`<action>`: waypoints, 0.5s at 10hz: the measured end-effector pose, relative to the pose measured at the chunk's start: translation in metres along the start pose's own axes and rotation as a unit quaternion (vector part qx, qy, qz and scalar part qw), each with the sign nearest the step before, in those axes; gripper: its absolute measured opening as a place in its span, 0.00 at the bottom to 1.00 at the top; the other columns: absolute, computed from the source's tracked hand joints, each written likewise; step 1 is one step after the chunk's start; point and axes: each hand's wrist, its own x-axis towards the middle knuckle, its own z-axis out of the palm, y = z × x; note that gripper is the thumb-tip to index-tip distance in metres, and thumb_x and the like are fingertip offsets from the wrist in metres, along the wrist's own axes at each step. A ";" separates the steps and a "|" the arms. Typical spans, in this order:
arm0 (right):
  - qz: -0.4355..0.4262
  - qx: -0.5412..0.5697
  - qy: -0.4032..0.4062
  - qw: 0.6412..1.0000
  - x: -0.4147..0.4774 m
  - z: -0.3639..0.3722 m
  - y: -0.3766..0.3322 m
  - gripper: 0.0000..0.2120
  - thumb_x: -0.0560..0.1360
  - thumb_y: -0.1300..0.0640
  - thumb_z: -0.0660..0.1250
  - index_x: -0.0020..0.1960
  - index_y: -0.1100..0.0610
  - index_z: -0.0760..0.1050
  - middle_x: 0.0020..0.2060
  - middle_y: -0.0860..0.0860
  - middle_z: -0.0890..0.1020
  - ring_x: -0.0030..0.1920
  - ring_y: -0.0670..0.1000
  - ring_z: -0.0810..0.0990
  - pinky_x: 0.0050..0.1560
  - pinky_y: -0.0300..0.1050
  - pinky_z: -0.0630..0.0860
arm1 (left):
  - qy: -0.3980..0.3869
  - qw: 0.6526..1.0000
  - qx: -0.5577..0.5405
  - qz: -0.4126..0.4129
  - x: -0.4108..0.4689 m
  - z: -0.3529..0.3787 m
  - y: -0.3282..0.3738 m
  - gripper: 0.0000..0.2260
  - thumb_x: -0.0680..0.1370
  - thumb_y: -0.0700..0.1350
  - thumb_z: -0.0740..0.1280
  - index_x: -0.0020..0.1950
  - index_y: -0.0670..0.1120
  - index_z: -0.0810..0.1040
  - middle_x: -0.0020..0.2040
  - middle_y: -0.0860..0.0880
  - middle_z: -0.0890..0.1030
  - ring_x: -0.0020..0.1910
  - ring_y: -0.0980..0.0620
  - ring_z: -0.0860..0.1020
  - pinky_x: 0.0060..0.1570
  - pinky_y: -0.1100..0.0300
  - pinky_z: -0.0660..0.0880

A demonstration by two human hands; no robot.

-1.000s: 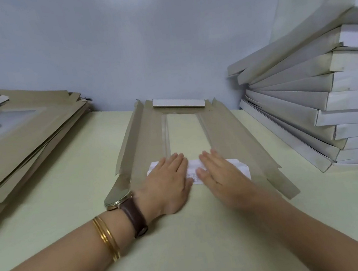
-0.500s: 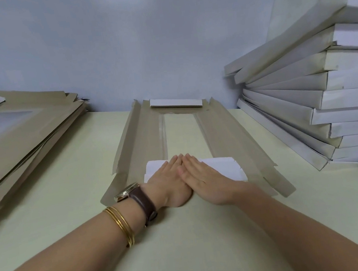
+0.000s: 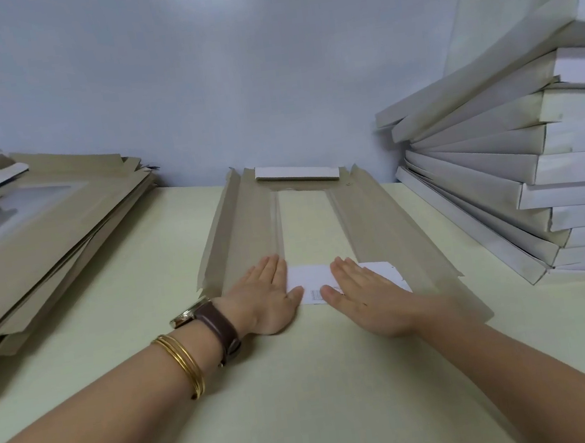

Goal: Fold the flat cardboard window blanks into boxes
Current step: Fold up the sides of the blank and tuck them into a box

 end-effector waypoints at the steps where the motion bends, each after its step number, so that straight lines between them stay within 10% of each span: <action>1: 0.017 -0.004 0.003 1.000 -0.007 -0.006 0.009 0.39 0.78 0.32 0.40 0.79 0.56 0.39 0.78 0.47 0.40 0.77 0.44 0.37 0.75 0.42 0.38 | 0.005 1.000 -0.006 -0.001 0.000 0.001 -0.001 0.30 0.83 0.58 0.42 0.78 0.42 0.37 0.79 0.46 0.38 0.77 0.51 0.37 0.73 0.57 0.37; 5: 0.072 -0.036 0.011 0.997 -0.022 -0.014 0.047 0.46 0.70 0.29 0.35 0.79 0.57 0.37 0.78 0.49 0.39 0.77 0.45 0.37 0.76 0.45 0.38 | 0.012 0.999 -0.025 -0.026 -0.003 0.000 -0.005 0.31 0.83 0.59 0.43 0.78 0.41 0.38 0.79 0.45 0.38 0.77 0.50 0.37 0.75 0.56 0.38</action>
